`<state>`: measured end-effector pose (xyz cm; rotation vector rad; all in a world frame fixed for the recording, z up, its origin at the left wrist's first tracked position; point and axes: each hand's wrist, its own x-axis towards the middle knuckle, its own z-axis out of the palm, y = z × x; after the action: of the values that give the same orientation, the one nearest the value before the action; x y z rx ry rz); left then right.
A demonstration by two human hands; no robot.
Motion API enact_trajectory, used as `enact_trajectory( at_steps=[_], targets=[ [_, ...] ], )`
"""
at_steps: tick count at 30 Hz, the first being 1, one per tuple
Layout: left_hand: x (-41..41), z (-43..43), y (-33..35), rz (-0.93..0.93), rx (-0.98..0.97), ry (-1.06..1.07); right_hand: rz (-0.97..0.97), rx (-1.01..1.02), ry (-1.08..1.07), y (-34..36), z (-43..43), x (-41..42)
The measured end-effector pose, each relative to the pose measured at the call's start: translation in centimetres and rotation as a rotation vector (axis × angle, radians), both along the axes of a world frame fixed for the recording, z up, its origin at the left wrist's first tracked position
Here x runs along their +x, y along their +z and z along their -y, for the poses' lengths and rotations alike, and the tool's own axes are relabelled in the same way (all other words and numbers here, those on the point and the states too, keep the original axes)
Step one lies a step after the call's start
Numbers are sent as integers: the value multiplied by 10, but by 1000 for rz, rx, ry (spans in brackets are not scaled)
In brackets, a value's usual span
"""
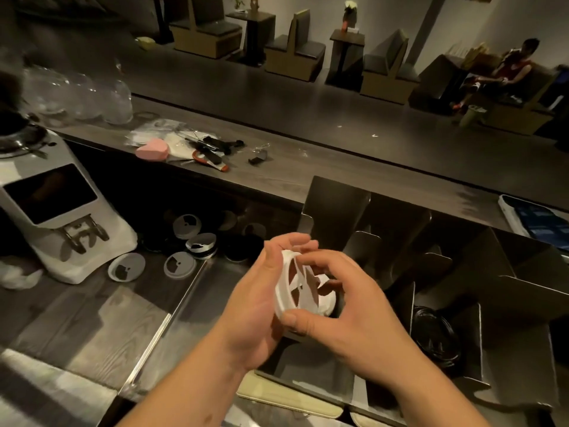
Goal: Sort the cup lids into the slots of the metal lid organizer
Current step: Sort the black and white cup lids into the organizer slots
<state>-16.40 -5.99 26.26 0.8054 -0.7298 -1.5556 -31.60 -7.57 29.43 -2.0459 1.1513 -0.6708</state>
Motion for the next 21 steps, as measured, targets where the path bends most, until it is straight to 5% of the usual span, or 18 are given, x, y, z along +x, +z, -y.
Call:
enact_trajectory(
  at_steps=[5, 10, 21],
  targets=[
    [26, 12, -9, 327, 11, 260, -256, -63, -88, -2, 18, -10],
    [37, 17, -29, 686, 83, 149, -597, -132, -25, -21, 24, 4],
    [44, 28, -40, 650, 103, -29, -785, -59, 6, -27, 40, 19]
  ],
)
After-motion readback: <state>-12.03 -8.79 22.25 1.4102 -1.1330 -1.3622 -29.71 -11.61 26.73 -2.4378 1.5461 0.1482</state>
